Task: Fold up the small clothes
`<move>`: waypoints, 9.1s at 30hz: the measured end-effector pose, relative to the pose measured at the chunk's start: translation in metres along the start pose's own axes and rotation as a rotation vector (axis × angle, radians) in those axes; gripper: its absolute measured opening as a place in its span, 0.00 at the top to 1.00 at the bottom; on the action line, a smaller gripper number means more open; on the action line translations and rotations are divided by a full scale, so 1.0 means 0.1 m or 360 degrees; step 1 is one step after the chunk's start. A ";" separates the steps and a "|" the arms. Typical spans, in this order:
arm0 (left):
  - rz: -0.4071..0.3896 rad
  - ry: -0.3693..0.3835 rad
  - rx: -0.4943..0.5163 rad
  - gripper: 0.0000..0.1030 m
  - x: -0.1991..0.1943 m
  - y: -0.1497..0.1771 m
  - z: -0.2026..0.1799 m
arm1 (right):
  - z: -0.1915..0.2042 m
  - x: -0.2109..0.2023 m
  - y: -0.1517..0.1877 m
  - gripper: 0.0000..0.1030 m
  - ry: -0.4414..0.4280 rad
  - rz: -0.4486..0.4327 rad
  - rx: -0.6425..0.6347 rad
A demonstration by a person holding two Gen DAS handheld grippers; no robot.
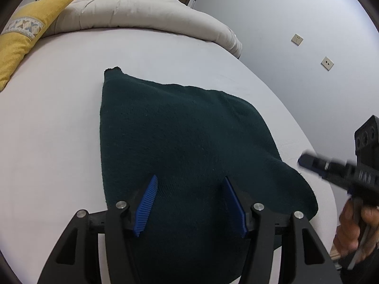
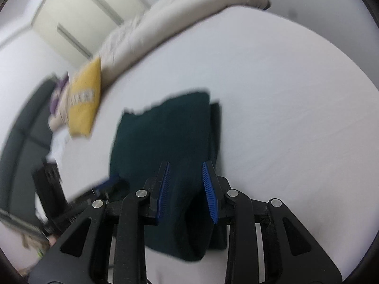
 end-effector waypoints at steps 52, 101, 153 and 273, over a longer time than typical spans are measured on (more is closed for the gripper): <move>-0.0148 0.0020 0.0002 0.40 -0.25 -0.22 0.19 | -0.38 0.10 -0.14 0.75 -0.0081 -0.0194 0.0367; -0.0179 0.0012 -0.0062 0.40 -0.66 0.56 0.44 | -0.30 0.37 0.66 0.51 -0.0455 0.0152 0.0218; 0.0074 0.0056 -0.0423 0.67 0.11 -0.11 0.74 | 0.31 1.21 -0.67 0.81 0.0139 0.0156 -0.0172; -0.0437 -0.0908 -0.0149 0.00 -2.95 2.10 1.15 | 2.66 -0.75 2.37 0.00 0.0440 -0.0444 -0.0655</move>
Point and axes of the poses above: each gripper's, at about its wrist camera, not at the fingertips, and x roughly the way its jaws point, z to its left, y to its underside, the point moved 9 cm from there along x, roughly the way its jaws point, and after that the axes turned 6 degrees about y, right-handed, at the moved point
